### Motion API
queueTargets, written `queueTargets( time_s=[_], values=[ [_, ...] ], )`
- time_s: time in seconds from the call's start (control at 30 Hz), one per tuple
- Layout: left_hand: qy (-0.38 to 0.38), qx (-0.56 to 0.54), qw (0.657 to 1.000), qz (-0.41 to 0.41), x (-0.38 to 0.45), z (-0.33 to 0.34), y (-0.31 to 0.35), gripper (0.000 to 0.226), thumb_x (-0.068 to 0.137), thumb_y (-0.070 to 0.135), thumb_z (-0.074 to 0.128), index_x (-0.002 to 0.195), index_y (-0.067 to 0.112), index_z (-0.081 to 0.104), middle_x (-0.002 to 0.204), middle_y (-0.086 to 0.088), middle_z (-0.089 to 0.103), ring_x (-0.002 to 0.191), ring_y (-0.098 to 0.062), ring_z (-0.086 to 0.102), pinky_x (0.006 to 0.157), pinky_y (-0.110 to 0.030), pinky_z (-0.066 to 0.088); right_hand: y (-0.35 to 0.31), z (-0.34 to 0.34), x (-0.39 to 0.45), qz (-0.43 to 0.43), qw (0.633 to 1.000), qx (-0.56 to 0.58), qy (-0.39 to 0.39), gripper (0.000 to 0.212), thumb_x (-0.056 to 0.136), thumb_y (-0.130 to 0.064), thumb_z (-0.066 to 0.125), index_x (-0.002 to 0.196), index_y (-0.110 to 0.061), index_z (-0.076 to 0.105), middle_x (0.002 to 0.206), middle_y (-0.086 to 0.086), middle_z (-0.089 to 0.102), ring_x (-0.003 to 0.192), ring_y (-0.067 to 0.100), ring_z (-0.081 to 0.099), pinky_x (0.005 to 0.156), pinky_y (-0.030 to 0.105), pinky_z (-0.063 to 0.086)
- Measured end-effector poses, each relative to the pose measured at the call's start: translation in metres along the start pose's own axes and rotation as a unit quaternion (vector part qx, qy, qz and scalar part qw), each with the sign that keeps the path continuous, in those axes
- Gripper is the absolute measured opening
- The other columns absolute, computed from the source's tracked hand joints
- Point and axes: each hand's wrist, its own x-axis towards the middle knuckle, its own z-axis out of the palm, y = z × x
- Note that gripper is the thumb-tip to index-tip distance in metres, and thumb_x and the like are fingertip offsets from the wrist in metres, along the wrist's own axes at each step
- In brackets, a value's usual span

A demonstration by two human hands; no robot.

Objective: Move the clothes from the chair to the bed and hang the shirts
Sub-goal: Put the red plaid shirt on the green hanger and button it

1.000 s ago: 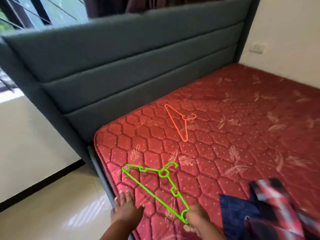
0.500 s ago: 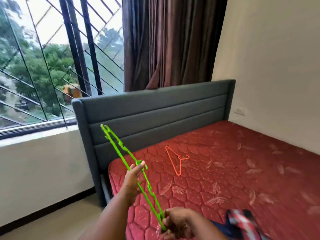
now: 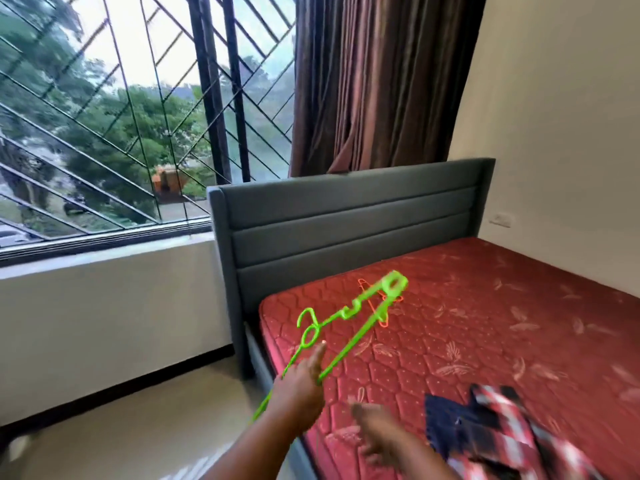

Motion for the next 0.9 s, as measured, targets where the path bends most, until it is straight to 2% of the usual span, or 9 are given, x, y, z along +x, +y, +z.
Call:
queueTargets(
  time_s=[0.13, 0.33, 0.4, 0.5, 0.57, 0.63, 0.77, 0.83, 0.9],
  values=[
    [-0.076, 0.214, 0.971, 0.076, -0.038, 0.001, 0.001, 0.075, 0.092, 0.010, 0.034, 0.155, 0.034, 0.001, 0.159, 0.006, 0.026, 0.149, -0.023, 0.015, 0.117, -0.058, 0.000, -0.011, -0.038, -0.038, 0.009, 0.931, 0.363, -0.044, 0.076, 0.092, -0.073, 0.015, 0.117, -0.015, 0.057, 0.111, 0.013, 0.066, 0.083, 0.032, 0.066, 0.064, 0.037, 0.056],
    [-0.080, 0.232, 0.959, 0.139, -0.037, 0.033, 0.066, 0.082, 0.090, 0.000, 0.033, 0.154, 0.037, -0.002, 0.164, 0.007, -0.002, 0.151, -0.031, 0.005, 0.120, -0.045, 0.015, 0.030, -0.115, -0.078, -0.021, 0.864, 0.497, -0.071, 0.064, 0.097, -0.060, 0.019, 0.114, -0.012, 0.057, 0.107, 0.023, 0.071, 0.073, 0.037, 0.069, 0.060, 0.040, 0.060],
    [-0.061, 0.266, 0.948, 0.162, -0.030, 0.054, 0.088, 0.081, 0.089, -0.001, 0.035, 0.155, 0.034, 0.004, 0.164, 0.003, 0.005, 0.148, -0.037, 0.013, 0.116, -0.050, 0.023, 0.061, -0.144, -0.085, -0.033, 0.840, 0.541, -0.032, 0.051, 0.094, -0.050, 0.028, 0.106, -0.012, 0.060, 0.100, 0.026, 0.071, 0.067, 0.036, 0.069, 0.055, 0.040, 0.059],
    [-0.035, 0.317, 0.924, 0.213, -0.031, 0.090, 0.117, 0.076, 0.073, 0.005, 0.037, 0.146, 0.027, 0.034, 0.144, -0.006, 0.052, 0.118, -0.045, 0.058, 0.087, -0.055, 0.052, 0.119, -0.197, -0.096, -0.026, 0.803, 0.596, 0.022, 0.056, 0.084, -0.055, 0.044, 0.094, -0.004, 0.066, 0.095, 0.029, 0.071, 0.063, 0.041, 0.070, 0.049, 0.045, 0.059],
    [-0.035, 0.341, 0.910, 0.234, -0.035, 0.130, 0.137, 0.071, 0.067, 0.012, 0.032, 0.135, 0.028, 0.043, 0.125, -0.005, 0.067, 0.100, -0.040, 0.069, 0.072, -0.052, 0.057, 0.162, -0.234, -0.102, -0.002, 0.813, 0.579, 0.069, 0.072, 0.089, -0.066, 0.042, 0.089, 0.000, 0.070, 0.087, 0.027, 0.072, 0.058, 0.037, 0.070, 0.045, 0.044, 0.058],
    [-0.063, 0.338, 0.903, 0.259, -0.044, 0.167, 0.162, 0.072, 0.065, 0.013, 0.032, 0.135, 0.027, 0.042, 0.124, -0.004, 0.067, 0.099, -0.037, 0.069, 0.073, -0.052, 0.057, 0.196, -0.259, -0.110, 0.035, 0.844, 0.523, 0.113, 0.047, 0.099, -0.046, 0.045, 0.089, -0.004, 0.065, 0.068, 0.016, 0.072, 0.047, 0.025, 0.067, 0.040, 0.033, 0.055],
    [-0.126, 0.288, 0.901, 0.300, -0.052, 0.232, 0.213, 0.081, 0.075, 0.017, 0.037, 0.153, 0.027, 0.019, 0.152, -0.007, 0.041, 0.131, -0.034, 0.050, 0.096, -0.057, 0.046, 0.267, -0.300, -0.112, 0.075, 0.866, 0.460, 0.181, 0.029, 0.103, -0.022, 0.045, 0.084, -0.005, 0.058, 0.052, 0.005, 0.067, 0.037, 0.013, 0.061, 0.033, 0.026, 0.049],
    [-0.191, 0.278, 0.900, 0.278, -0.057, 0.245, 0.217, 0.097, 0.085, 0.049, 0.050, 0.149, 0.033, -0.021, 0.163, -0.007, 0.001, 0.149, -0.031, 0.013, 0.115, -0.054, 0.023, 0.287, -0.308, -0.114, 0.081, 0.869, 0.451, 0.187, 0.030, 0.103, -0.024, 0.045, 0.083, -0.006, 0.058, 0.052, 0.004, 0.067, 0.038, 0.013, 0.061, 0.033, 0.025, 0.050],
    [-0.259, 0.235, 0.916, 0.194, -0.065, 0.250, 0.225, 0.140, 0.048, 0.099, 0.043, 0.146, 0.030, -0.030, 0.161, -0.008, -0.018, 0.149, -0.031, -0.010, 0.119, -0.053, 0.006, 0.302, -0.312, -0.112, 0.088, 0.881, 0.431, 0.175, 0.031, 0.102, -0.030, 0.048, 0.085, -0.008, 0.059, 0.053, 0.002, 0.067, 0.038, 0.012, 0.061, 0.032, 0.025, 0.049]
  ],
)
